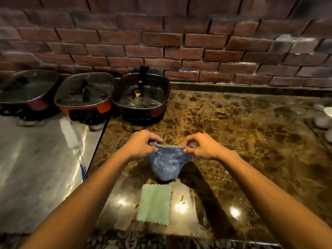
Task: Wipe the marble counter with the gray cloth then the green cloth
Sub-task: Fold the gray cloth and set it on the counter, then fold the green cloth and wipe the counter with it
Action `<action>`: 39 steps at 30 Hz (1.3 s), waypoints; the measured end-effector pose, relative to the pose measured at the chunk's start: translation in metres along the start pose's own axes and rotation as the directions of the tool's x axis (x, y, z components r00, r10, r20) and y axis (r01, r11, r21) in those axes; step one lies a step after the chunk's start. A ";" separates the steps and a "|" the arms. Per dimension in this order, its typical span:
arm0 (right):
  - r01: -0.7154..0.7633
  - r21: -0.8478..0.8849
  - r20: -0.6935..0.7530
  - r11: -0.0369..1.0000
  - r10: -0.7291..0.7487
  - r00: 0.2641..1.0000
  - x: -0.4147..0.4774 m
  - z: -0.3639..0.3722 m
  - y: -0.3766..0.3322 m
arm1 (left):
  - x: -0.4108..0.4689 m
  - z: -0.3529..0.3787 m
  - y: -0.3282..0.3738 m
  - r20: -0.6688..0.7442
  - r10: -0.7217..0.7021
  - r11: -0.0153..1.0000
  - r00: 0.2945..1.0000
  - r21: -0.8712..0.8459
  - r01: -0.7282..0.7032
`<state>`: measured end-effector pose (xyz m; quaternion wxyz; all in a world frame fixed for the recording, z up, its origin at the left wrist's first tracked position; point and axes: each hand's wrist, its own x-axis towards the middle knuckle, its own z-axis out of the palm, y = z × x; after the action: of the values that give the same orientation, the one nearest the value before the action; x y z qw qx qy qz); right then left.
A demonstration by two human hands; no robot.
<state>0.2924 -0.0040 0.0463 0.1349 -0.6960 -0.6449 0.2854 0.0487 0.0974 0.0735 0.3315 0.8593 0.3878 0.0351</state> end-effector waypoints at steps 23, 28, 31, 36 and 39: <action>-0.034 -0.161 0.091 0.986 0.050 0.995 0.003 0.162 0.031 | -0.011 0.121 -0.122 0.128 -0.286 0.874 0.950 0.442 0.203; -0.093 -0.112 0.004 0.989 0.094 0.996 -0.015 0.191 0.008 | -0.039 0.142 -0.124 0.065 -0.242 0.953 0.968 0.201 0.225; -0.166 -0.066 0.101 0.984 0.172 0.980 -0.023 0.207 -0.006 | -0.055 0.153 -0.126 0.068 -0.218 0.975 0.974 0.070 0.213; -0.213 -0.006 0.036 0.977 0.213 0.976 -0.035 0.209 -0.017 | -0.061 0.159 -0.122 -0.013 -0.253 0.964 0.967 -0.083 0.251; -0.284 0.117 0.006 0.952 0.285 0.958 -0.048 0.199 -0.011 | -0.058 0.161 -0.108 -0.002 -0.215 0.969 0.977 -0.125 0.213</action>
<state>0.1694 -0.0854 -0.0957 0.1362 -0.7742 -0.5194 0.3351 -0.0102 0.0219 -0.1045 0.3829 0.7899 0.4780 0.0298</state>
